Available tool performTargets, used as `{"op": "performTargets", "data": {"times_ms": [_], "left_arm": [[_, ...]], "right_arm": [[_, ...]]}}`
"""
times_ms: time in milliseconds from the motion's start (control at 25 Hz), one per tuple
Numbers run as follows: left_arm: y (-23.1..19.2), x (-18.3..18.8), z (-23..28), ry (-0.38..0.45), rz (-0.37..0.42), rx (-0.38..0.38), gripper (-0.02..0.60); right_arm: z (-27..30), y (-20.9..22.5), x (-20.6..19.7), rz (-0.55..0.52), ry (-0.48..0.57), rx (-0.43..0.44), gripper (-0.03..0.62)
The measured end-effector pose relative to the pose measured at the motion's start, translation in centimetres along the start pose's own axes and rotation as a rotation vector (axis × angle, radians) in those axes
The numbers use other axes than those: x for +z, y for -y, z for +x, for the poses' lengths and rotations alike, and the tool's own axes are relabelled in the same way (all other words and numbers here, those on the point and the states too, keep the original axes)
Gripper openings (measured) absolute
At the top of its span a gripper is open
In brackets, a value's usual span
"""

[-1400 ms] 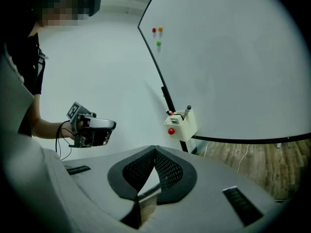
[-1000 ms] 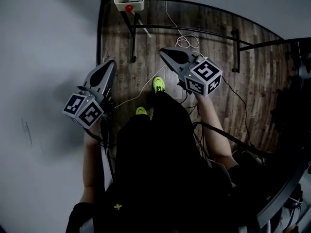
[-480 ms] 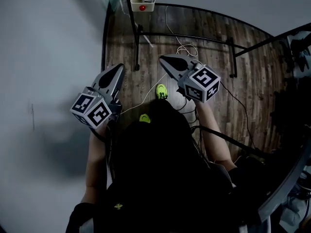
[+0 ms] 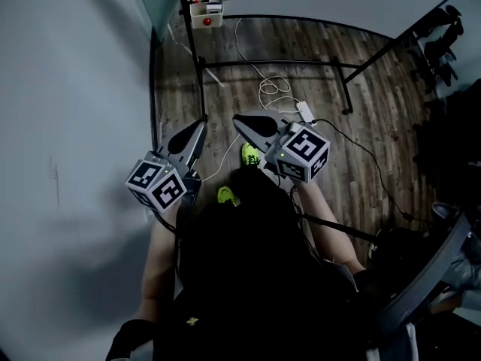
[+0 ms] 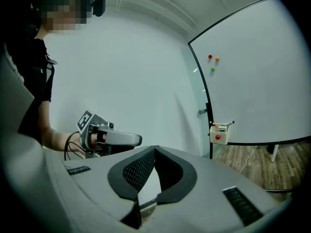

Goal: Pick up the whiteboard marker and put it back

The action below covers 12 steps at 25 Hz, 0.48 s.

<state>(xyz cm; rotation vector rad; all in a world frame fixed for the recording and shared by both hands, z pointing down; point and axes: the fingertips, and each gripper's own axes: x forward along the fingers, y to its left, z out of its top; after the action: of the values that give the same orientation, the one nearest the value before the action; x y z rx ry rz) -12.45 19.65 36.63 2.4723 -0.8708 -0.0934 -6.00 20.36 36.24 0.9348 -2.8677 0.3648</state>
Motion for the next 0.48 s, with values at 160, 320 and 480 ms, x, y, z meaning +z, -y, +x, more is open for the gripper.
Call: {"op": "performTargets", "data": {"times_ms": [160, 320, 480], "left_arm": [[1.9, -0.9, -0.1, -0.001, -0.011, -0.026, 0.031], [3.1, -1.9, -0.1, -0.015, -0.029, -0.026, 0.031], [3.5, -1.8, 0.1, -0.012, -0.029, -0.012, 0.031]], "right_arm": [[-1.4, -1.1, 0.0, -0.038, -0.004, -0.027, -0.014], [-1.8, -1.7, 0.1, -0.061, -0.005, -0.025, -0.014], [-1.9, -1.8, 0.7, -0.081, -0.003, -0.017, -0.014]]}}
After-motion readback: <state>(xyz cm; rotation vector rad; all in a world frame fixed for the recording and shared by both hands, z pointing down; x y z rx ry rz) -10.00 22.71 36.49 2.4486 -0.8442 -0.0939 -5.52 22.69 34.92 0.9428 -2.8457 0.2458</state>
